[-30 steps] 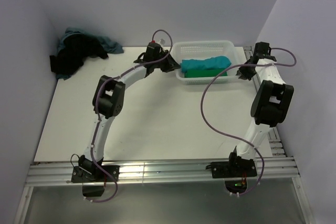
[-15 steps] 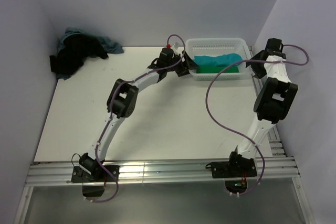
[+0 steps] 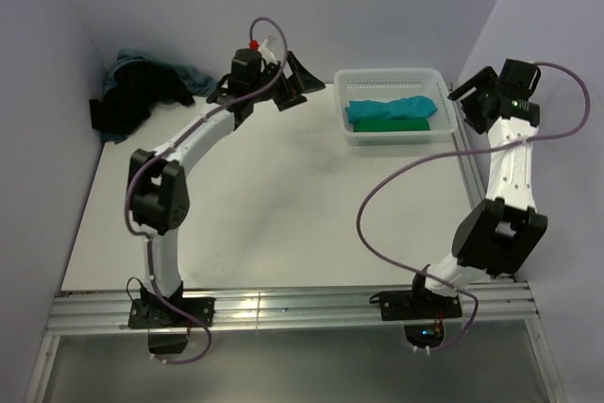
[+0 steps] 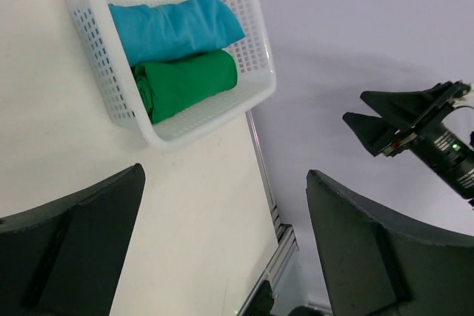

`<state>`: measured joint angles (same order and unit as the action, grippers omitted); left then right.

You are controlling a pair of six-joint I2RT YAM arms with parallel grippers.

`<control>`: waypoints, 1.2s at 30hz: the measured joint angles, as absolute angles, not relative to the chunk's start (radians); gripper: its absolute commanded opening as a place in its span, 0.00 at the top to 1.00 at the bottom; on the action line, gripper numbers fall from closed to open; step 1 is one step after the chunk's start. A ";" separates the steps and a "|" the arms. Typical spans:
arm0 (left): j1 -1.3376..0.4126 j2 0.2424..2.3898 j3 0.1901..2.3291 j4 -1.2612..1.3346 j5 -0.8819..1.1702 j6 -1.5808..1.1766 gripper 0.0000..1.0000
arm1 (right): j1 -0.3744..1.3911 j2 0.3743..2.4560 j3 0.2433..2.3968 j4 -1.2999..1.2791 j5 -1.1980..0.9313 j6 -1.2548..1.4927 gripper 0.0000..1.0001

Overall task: Roll the t-shirts
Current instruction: Place the rolled tshirt into the container

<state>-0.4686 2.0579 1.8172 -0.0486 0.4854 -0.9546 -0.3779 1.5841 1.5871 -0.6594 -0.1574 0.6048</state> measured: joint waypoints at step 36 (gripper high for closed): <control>-0.307 0.998 0.934 -0.297 0.280 -0.727 0.00 | -0.070 0.857 1.093 -0.586 -0.300 0.602 0.10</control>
